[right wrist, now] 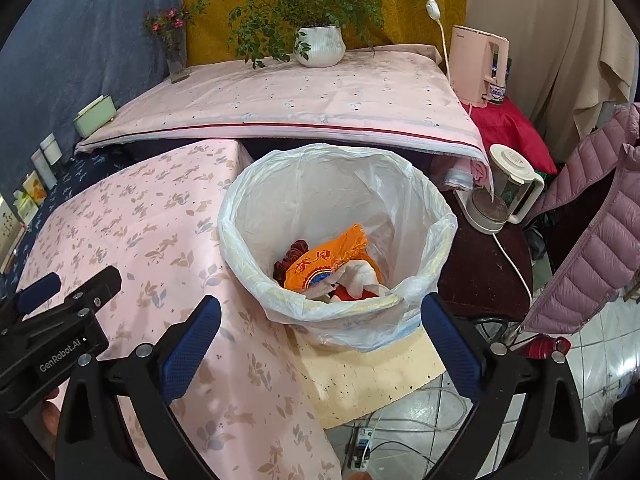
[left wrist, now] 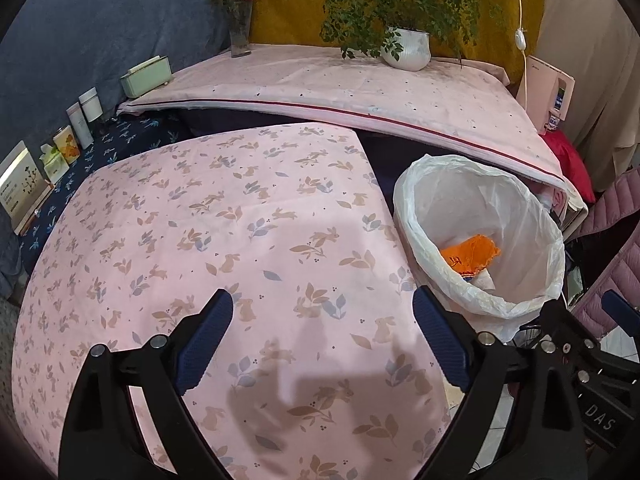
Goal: Collect trash
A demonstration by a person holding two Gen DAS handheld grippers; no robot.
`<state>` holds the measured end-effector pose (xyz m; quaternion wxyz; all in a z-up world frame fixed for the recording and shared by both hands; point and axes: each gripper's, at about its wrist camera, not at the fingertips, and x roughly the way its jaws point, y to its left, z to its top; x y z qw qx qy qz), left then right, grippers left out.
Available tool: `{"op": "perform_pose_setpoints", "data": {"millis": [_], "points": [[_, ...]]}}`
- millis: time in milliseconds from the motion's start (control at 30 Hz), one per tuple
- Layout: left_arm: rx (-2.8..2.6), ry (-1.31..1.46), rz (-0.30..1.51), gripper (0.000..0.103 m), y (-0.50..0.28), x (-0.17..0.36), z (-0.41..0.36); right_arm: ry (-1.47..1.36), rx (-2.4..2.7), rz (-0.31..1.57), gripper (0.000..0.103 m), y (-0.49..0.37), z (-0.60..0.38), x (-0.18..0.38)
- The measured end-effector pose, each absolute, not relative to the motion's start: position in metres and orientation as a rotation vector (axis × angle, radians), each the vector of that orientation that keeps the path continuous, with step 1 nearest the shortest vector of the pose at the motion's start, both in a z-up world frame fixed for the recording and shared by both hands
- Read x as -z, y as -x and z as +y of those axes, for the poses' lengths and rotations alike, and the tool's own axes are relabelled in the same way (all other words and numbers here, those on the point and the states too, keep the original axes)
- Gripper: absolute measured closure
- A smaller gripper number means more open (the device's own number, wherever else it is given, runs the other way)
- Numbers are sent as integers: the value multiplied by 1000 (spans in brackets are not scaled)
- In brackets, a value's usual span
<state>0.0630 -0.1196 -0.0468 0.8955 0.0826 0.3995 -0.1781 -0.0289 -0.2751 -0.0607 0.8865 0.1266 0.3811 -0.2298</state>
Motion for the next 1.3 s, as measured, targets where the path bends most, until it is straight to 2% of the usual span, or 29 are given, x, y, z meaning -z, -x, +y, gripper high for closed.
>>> {"op": "perform_pose_setpoints", "data": {"millis": [267,1300], "points": [[374,-177,839,13,-61,51,-123,-255,501,791,7,36,-278,61],[359,-168,843,12,-54,50,-124,-163,504,798,7,42,-264,58]]}}
